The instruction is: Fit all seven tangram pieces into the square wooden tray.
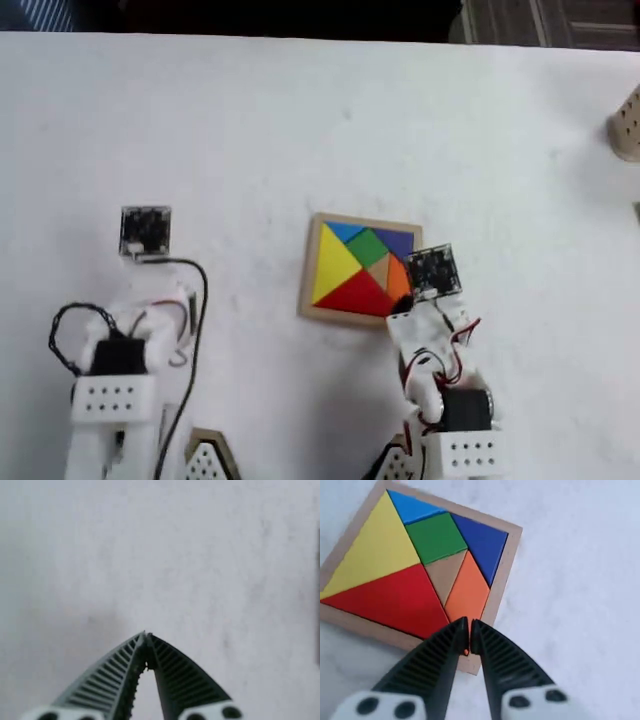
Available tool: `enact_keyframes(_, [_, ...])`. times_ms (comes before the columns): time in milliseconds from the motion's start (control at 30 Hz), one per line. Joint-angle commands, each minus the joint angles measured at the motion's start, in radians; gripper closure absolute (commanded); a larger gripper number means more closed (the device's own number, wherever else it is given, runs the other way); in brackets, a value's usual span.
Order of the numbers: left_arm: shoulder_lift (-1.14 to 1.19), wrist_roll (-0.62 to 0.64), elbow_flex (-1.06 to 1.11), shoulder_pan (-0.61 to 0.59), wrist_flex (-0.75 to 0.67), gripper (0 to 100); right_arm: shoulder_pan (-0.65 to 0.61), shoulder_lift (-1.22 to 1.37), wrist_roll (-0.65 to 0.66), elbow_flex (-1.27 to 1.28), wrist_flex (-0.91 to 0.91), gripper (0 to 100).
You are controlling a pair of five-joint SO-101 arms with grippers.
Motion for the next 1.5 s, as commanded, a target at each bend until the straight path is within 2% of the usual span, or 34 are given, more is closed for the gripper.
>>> enact_keyframes(0, [-0.145, -0.012, 0.063, -0.013, 0.081, 98, -0.004, -0.005, 0.052, 0.011, 0.012, 97.7])
enact_keyframes(300, [-0.463, -0.006, 0.275, -0.018, 0.157, 98, -0.010, -0.002, 0.055, 0.025, 0.051, 97.7])
enact_keyframes(467, [-0.588, -0.008, 0.264, -0.016, 0.358, 98, -0.035, -0.004, 0.055, 0.025, 0.157, 97.7])
enact_keyframes(633, [-0.607, -0.006, 0.264, -0.018, 0.362, 98, -0.030, -0.005, 0.055, 0.025, 0.234, 97.7])
enact_keyframes(1467, [-0.607, -0.006, 0.264, -0.018, 0.362, 98, -0.028, -0.001, 0.061, 0.023, 0.239, 98.1])
